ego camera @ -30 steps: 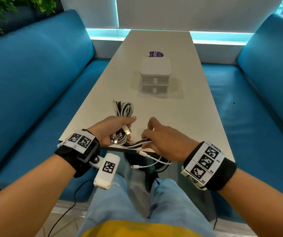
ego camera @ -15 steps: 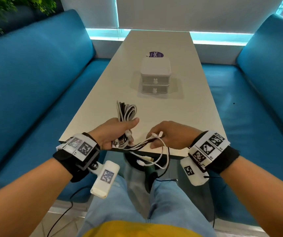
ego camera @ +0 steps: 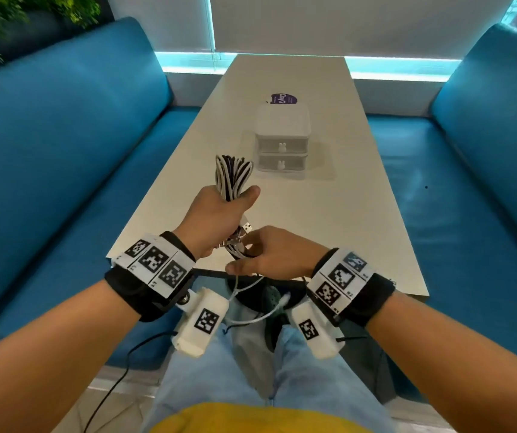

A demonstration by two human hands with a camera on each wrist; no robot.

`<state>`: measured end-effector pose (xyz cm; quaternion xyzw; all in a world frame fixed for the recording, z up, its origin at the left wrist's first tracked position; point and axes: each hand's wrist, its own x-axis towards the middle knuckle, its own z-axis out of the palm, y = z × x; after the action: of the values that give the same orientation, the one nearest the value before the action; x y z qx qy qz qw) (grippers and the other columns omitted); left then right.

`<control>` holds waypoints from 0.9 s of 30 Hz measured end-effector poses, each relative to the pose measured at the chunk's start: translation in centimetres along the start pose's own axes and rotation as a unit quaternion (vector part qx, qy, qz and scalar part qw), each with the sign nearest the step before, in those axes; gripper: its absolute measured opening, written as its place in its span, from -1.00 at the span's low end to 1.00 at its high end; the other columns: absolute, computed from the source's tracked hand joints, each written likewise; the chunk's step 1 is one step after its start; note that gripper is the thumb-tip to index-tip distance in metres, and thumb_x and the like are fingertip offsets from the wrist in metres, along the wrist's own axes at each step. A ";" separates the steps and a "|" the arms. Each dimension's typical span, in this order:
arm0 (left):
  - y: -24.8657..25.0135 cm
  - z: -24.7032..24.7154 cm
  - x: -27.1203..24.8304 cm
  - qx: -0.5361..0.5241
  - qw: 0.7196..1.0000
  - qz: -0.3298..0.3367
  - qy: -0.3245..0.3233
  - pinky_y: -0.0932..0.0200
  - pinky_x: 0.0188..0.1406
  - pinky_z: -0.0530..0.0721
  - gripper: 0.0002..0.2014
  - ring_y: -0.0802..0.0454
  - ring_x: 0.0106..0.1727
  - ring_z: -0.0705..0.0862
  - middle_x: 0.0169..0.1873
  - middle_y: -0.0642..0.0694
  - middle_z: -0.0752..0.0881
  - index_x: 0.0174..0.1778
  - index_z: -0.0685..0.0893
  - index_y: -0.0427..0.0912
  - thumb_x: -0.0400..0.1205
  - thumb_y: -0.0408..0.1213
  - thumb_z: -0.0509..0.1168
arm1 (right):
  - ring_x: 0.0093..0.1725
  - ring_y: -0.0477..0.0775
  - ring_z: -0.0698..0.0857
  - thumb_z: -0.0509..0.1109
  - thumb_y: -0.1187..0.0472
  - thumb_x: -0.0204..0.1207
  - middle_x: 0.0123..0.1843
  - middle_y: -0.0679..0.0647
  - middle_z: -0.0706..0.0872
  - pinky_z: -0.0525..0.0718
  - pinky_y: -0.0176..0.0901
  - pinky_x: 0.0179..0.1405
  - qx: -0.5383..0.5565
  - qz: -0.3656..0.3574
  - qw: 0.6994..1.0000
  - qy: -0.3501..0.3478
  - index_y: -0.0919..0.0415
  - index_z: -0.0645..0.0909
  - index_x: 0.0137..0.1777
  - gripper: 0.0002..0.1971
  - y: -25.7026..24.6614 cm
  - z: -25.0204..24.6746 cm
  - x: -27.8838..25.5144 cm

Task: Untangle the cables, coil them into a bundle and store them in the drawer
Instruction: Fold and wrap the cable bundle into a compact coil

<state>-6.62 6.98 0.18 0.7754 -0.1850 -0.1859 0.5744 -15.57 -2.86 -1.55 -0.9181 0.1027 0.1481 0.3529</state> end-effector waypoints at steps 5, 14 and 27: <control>-0.1 -0.8 0.3 -0.031 0.999 -0.028 0.022 0.06 -0.39 0.56 -0.66 -0.12 -0.47 0.62 -0.44 -0.29 0.61 -0.33 0.55 -0.20 0.58 -0.01 0.40 | 0.28 0.20 0.61 0.42 -0.25 0.44 0.27 0.09 0.66 0.50 0.05 0.19 -0.196 0.013 0.980 0.026 0.02 0.49 0.43 -0.39 -0.7 0.7 0.1; 0.1 -0.6 0.7 -0.054 0.995 -0.058 0.065 0.10 -0.39 0.55 -0.65 -0.08 -0.37 0.59 -0.35 -0.23 0.58 -0.19 0.57 -0.18 0.56 0.07 0.39 | 0.28 0.23 0.54 0.33 -0.46 0.34 0.28 0.13 0.59 0.45 0.13 0.14 -0.256 0.005 0.952 0.167 0.11 0.41 0.43 -0.18 -1.8 2.1 0.3; 0.6 -2.2 0.6 -0.079 0.994 -0.070 -0.005 0.08 -0.33 0.68 -0.64 -0.03 -0.46 0.73 -0.49 -0.13 0.66 -0.19 0.56 -0.21 0.58 0.05 0.39 | -0.26 0.09 0.63 0.23 0.01 0.67 -0.29 0.07 0.65 0.54 -0.09 -0.26 -0.058 -0.054 0.996 0.048 0.17 0.53 -0.14 -0.74 -0.6 0.8 1.8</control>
<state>-5.09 8.33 1.35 0.7378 -0.1175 -0.2438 0.6184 -13.91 -2.06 -2.37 -0.9472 0.0615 0.0901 0.3015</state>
